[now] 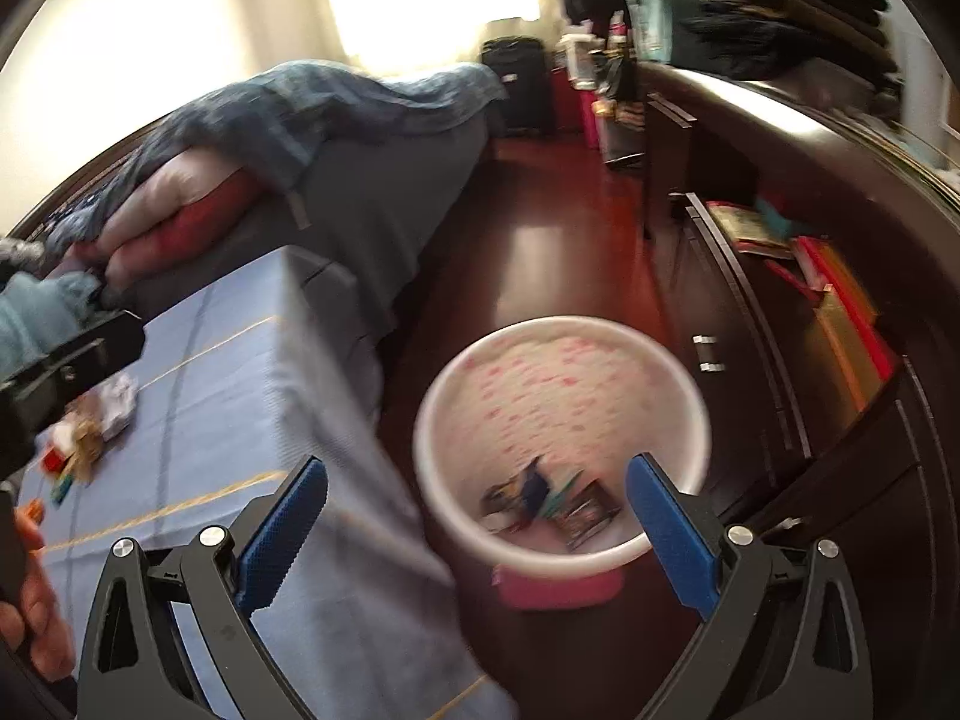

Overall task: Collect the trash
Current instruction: 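Carry the tube and wipe pack to the wastebasket and release both, then grasp the tan tissue with the left tool while the right tool grasps the crumpled paper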

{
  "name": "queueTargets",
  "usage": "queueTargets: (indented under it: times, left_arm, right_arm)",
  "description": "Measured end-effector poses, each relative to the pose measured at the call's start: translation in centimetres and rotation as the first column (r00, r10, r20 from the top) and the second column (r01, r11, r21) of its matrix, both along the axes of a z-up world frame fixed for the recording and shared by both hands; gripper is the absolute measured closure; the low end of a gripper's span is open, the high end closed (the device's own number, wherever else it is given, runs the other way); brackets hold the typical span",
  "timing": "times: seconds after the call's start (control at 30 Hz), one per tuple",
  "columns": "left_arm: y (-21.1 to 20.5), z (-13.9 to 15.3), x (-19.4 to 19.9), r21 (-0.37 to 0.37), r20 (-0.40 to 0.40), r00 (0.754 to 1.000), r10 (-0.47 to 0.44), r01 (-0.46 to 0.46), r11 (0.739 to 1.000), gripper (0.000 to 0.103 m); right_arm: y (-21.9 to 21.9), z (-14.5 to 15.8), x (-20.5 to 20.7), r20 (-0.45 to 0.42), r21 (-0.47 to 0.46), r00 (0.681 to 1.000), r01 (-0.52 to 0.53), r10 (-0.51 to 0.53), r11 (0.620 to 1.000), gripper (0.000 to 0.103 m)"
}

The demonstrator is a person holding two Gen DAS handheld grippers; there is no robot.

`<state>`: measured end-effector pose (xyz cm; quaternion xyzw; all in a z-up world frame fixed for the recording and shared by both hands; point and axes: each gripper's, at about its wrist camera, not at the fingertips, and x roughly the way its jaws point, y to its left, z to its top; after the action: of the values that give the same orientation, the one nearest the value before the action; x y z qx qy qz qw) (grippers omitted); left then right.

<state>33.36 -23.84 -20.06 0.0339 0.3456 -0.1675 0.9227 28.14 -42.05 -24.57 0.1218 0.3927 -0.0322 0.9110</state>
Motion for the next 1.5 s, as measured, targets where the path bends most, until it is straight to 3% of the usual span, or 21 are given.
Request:
queueTargets:
  times: [0.13,0.23,0.37,0.47,0.6,0.7,0.77,0.87,0.97,1.23,1.5]
  left_arm:
    - [4.7,-0.1,-0.2,0.055,0.026,0.990,0.137,-0.138,0.989,0.005]
    - [8.1,-1.2,0.4,0.142,0.040,0.971,0.237,-0.241,0.960,0.005]
    - [11.6,-3.0,1.9,0.182,0.008,0.957,0.291,-0.287,0.940,0.007]
    - [13.7,-4.5,3.6,0.168,-0.071,0.959,0.274,-0.259,0.951,0.024]
    - [14.9,-5.8,4.6,0.159,-0.099,0.963,0.250,-0.233,0.959,0.030]
    - [15.6,-6.4,5.1,0.155,-0.109,0.965,0.239,-0.221,0.963,0.041]
    - [15.9,-6.6,4.8,0.140,-0.118,0.964,0.238,-0.221,0.965,0.064]
    - [17.0,-6.6,4.2,0.105,-0.122,0.962,0.244,-0.232,0.967,0.078]
    - [18.3,-5.9,3.2,0.047,-0.118,0.962,0.245,-0.241,0.969,0.079]
    - [20.9,-3.4,-0.1,0.001,-0.063,0.958,0.281,-0.281,0.960,0.079]
    - [23.8,-3.0,-1.5,-0.050,-0.083,0.946,0.314,-0.319,0.947,0.078]
  right_arm:
    - [3.1,0.9,-0.4,0.004,-0.008,0.997,-0.076,0.076,0.997,0.004]
    - [5.1,1.7,-0.7,0.016,-0.012,0.992,-0.126,0.126,0.992,0.004]
    - [7.7,2.8,-1.0,0.034,-0.022,0.981,-0.188,0.189,0.982,0.004]
    - [9.5,3.3,-1.0,0.040,-0.032,0.972,-0.231,0.232,0.972,0.004]
    - [11.2,3.4,-0.8,0.038,-0.036,0.963,-0.264,0.266,0.964,0.004]
    - [12.6,3.4,-0.5,0.034,-0.029,0.957,-0.287,0.288,0.957,0.004]
    - [13.5,3.4,-0.1,0.031,-0.032,0.953,-0.301,0.302,0.953,0.004]
    - [14.8,3.4,1.0,0.030,-0.023,0.947,-0.319,0.320,0.947,0.004]
    - [16.7,3.2,2.5,0.027,0.003,0.936,-0.351,0.351,0.936,0.004]
    - [23.1,2.0,8.4,0.020,-0.009,0.912,-0.409,0.409,0.913,0.004]
    - [28.6,0.2,13.6,-0.039,-0.015,0.894,-0.448,0.447,0.894,0.004]
